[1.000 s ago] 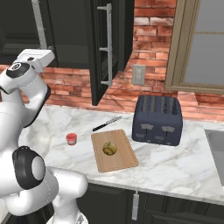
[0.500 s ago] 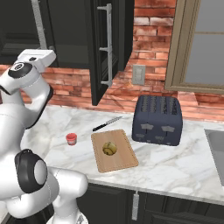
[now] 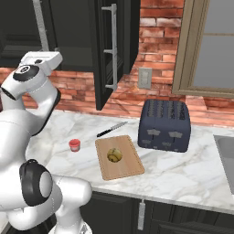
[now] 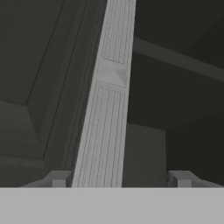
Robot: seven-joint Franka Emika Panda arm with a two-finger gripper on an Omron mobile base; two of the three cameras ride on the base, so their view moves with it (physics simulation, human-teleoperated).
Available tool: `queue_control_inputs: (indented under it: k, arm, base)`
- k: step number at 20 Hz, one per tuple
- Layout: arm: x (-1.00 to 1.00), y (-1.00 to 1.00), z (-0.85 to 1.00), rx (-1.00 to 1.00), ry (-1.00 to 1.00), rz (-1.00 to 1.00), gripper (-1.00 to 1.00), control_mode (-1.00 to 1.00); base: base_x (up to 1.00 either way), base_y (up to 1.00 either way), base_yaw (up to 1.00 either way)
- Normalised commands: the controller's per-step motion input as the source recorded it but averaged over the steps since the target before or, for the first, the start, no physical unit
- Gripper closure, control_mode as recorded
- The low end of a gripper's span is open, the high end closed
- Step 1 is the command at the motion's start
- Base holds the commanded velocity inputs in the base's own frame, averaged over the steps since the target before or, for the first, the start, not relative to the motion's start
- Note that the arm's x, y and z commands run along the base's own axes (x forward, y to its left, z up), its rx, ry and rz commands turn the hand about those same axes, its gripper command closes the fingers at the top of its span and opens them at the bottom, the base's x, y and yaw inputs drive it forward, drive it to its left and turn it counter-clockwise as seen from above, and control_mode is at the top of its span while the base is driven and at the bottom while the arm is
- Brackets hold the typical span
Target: Pick the bread, place it on the cutting board, pick the jam, place it on the counter, and close the cabinet.
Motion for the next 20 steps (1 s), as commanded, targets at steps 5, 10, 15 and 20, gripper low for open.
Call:
queue_control_inputs:
  k: [5,10,15,20]
  arm:
    - [0.00,0.00,0.00,0.00,0.00,0.03,-1.00,-1.00]
    - [0.00,0.01,0.00,0.00,0.00,0.08,-1.00,-1.00]
    - [0.00,0.03,0.00,0.00,0.00,0.11,-1.00,-1.00]
    - [-0.08,0.00,0.00,0.00,0.00,0.08,-1.00,-1.00]
  base:
    - [0.00,0.00,0.00]
    - [0.00,0.00,0.00]
    - [0.00,0.00,0.00]
    - [0.00,0.00,0.00]
